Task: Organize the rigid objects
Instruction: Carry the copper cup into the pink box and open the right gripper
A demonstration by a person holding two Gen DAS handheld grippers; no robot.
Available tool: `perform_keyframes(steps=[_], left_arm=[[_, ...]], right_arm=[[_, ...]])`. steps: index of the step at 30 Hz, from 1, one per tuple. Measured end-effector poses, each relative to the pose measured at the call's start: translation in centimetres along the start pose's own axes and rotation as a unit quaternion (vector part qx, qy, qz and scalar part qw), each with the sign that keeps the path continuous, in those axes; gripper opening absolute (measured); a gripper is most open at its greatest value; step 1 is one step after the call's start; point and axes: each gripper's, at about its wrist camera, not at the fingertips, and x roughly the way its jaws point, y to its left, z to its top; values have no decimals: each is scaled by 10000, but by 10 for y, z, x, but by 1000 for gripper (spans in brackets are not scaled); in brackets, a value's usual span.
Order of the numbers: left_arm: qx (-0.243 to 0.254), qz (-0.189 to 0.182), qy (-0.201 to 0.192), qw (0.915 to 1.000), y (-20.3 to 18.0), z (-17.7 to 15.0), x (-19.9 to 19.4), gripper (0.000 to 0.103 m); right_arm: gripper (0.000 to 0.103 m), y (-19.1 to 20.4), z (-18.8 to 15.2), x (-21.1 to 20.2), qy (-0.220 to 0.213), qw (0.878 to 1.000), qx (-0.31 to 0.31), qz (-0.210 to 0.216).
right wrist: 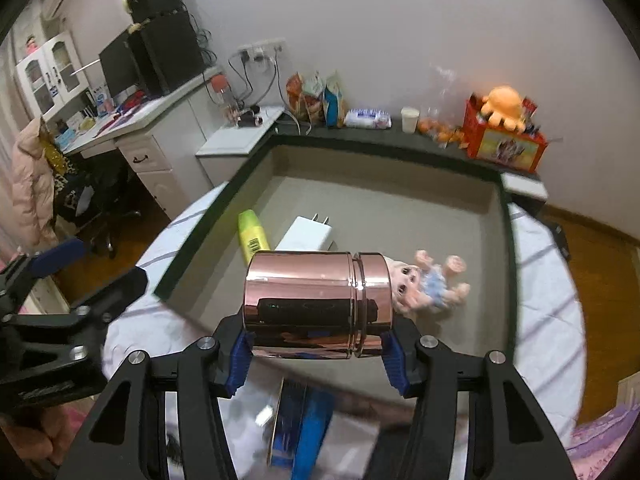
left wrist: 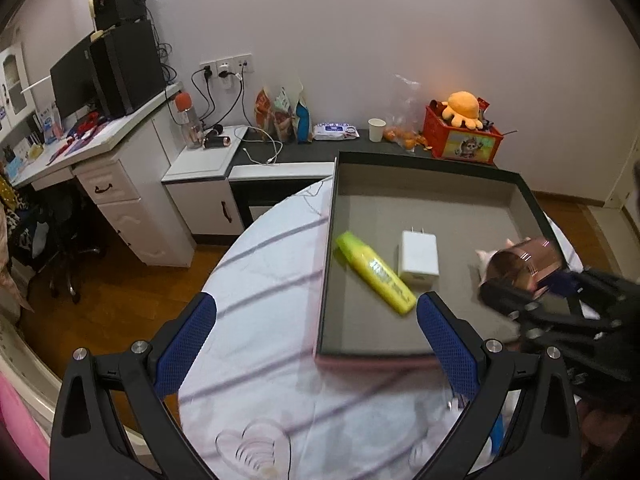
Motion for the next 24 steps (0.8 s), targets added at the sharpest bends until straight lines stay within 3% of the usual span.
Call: perform_keyframes(steps=[9, 18, 20, 22, 24], left_arm=[[24, -65, 294, 9995, -6, 4, 39, 102], [-37, -78, 336, 9994, -3, 4, 43, 102], [-37, -79, 334, 9994, -3, 4, 43, 102], [-33, -80, 333, 9994, -2, 4, 43, 102], [-48, -94, 310, 9995, -1, 3, 40, 102]], right_arm=[[55, -15, 3, 51, 475, 9982, 325, 148], [57, -7, -6, 71, 850, 9962, 159, -110], [64, -8, -6, 70, 839, 9963, 163, -119], [80, -8, -5, 66, 800, 9966, 172, -122], [80, -5, -3, 60, 722, 9973, 139, -83]])
